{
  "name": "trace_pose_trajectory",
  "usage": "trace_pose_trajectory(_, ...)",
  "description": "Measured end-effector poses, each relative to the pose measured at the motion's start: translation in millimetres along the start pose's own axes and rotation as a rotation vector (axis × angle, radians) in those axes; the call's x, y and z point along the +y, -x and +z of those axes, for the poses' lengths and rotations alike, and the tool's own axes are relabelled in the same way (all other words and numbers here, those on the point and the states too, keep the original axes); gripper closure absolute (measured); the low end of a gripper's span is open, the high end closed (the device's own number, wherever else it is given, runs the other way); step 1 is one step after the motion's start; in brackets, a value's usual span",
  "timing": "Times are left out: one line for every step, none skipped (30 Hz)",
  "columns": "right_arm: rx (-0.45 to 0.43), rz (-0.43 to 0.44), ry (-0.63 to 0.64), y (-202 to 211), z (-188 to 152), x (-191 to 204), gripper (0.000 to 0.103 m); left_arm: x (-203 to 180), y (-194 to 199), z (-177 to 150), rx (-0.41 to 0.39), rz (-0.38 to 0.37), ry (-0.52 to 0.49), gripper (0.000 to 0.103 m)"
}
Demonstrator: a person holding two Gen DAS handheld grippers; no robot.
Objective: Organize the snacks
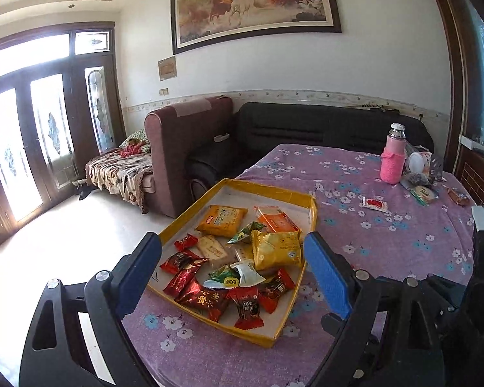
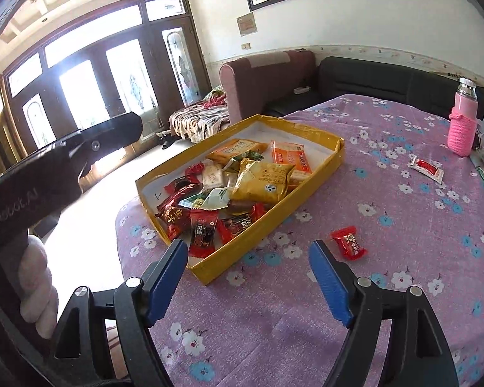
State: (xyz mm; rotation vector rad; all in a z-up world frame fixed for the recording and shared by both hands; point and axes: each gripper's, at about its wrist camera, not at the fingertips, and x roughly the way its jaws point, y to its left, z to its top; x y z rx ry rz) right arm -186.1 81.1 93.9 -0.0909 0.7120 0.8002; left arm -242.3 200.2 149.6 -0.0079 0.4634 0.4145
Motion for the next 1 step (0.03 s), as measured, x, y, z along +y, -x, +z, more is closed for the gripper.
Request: trace_pose_trajectory(-0.002,-0.002,-0.011,1.5,-0.1,-3.7,0.024,-3.1,-1.2,0.1,0.004,-0.001,-0.009,0.012)
